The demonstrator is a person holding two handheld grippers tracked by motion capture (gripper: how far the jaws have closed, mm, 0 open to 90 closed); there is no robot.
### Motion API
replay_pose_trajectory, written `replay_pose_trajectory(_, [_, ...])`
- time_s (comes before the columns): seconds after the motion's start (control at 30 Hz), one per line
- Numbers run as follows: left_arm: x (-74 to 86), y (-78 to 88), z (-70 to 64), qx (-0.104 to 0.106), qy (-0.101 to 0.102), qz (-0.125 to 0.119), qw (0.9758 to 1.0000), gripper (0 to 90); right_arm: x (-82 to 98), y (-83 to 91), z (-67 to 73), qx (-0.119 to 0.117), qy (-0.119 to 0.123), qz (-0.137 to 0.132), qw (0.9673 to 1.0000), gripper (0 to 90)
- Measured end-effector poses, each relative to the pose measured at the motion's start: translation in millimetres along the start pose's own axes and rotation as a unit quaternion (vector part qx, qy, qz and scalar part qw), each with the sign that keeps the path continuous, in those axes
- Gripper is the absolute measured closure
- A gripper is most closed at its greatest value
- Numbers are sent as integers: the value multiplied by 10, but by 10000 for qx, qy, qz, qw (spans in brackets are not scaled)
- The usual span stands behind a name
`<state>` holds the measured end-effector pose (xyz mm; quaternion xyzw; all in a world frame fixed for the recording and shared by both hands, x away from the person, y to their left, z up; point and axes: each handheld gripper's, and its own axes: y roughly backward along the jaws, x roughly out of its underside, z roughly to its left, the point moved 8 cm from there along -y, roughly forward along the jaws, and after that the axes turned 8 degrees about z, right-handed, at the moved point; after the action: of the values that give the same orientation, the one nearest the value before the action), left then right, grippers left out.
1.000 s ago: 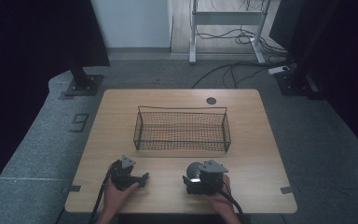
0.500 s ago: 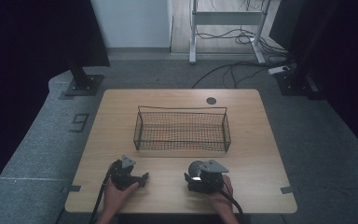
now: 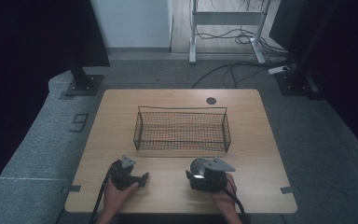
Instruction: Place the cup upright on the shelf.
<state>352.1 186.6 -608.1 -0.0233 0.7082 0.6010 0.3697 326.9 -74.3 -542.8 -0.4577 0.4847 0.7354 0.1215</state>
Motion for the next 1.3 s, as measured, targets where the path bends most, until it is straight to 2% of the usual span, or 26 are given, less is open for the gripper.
replay_pose_trajectory(0.37, [-1, 0, -1, 3, 6, -5, 10000, 12, -172, 86, 25, -101, 78, -115, 9999, 138])
replay_pose_trajectory(0.47, [0, 1, 1, 1, -5, 4, 10000, 12, -265, 130, 17, -118, 92, -176, 9997, 138])
replay_pose_trajectory(0.57, [1, 1, 0, 2, -4, 3, 10000, 12, -373, 201, 8, -15, 214, -182, 9996, 138])
replay_pose_trajectory(0.73, [1, 1, 1, 0, -5, 5, 10000, 12, -510, 319, -27, -71, 174, -332, 9993, 138])
replay_pose_trajectory(0.83, [0, 1, 1, 1, -4, 2, 10000, 12, -582, 372, -73, -3, 176, -422, 9990, 138])
replay_pose_trajectory(1.17, [1, 1, 1, 2, -8, 7, 10000, 12, -755, 423, -118, 28, 290, -473, 9985, 138])
replay_pose_trajectory(1.3, [1, 2, 1, 1, -11, 8, 10000, 12, -816, 426, -158, 15, 237, -497, 9985, 138])
